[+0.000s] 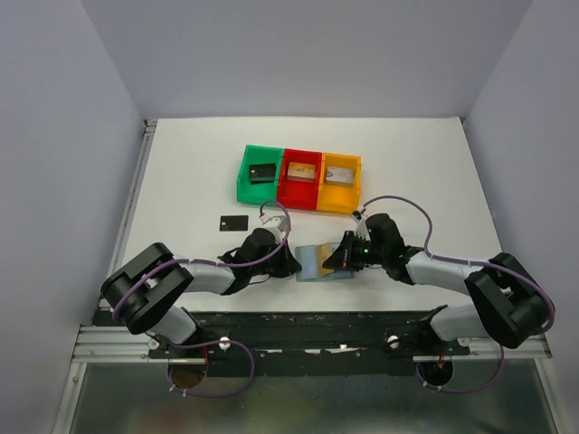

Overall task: Take the credit cards out of the card holder
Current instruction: Remove the credit card from the card holder, then place the credit card at the center of the board.

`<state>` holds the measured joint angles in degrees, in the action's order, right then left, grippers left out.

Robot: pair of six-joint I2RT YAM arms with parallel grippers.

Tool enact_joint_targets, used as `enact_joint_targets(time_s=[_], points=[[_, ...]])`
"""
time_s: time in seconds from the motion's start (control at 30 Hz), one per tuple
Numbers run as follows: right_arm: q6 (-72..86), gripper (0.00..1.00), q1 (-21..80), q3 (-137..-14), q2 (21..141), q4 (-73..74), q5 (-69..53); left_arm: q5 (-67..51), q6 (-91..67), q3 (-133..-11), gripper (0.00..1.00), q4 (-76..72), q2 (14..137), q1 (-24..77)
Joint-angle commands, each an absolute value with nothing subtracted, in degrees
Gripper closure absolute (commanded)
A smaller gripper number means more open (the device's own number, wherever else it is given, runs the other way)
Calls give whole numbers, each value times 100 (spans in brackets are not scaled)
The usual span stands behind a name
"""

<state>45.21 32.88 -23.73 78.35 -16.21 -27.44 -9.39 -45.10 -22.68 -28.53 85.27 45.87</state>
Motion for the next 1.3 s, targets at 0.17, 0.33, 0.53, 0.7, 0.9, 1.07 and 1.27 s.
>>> enact_joint_targets(time_s=[0.17, 0.33, 0.53, 0.7, 0.9, 1.07, 1.27], points=[[4052, 99, 3094, -2355, 7067, -415, -2013, -843, -4377, -2056, 100, -2399, 8543, 4605], [3675, 99, 3041, -2531, 6479, 447, -1679, -1142, -4324, -2162, 100, -2575, 8648, 4605], [2981, 99, 3041, -2926, 5714, 1212, -1801, -1380, -4201, -2364, 99, -2672, 8474, 4720], [2102, 99, 3181, -3558, 5379, 2090, -1881, -1196, -4043, -2618, 66, -2032, 7561, 4737], [1267, 99, 3542, -4516, 5607, 3136, -2467, -572, -3727, -3049, 3, -775, 6058, 4694], [590, 99, 3805, -5229, 6011, 4033, -3619, -1218, -3139, -3059, 1, -351, 4907, 4501], [185, 99, 4087, -5765, 6091, 4605, -4666, -2609, -2909, -2646, 1, -1018, 3894, 4386]])
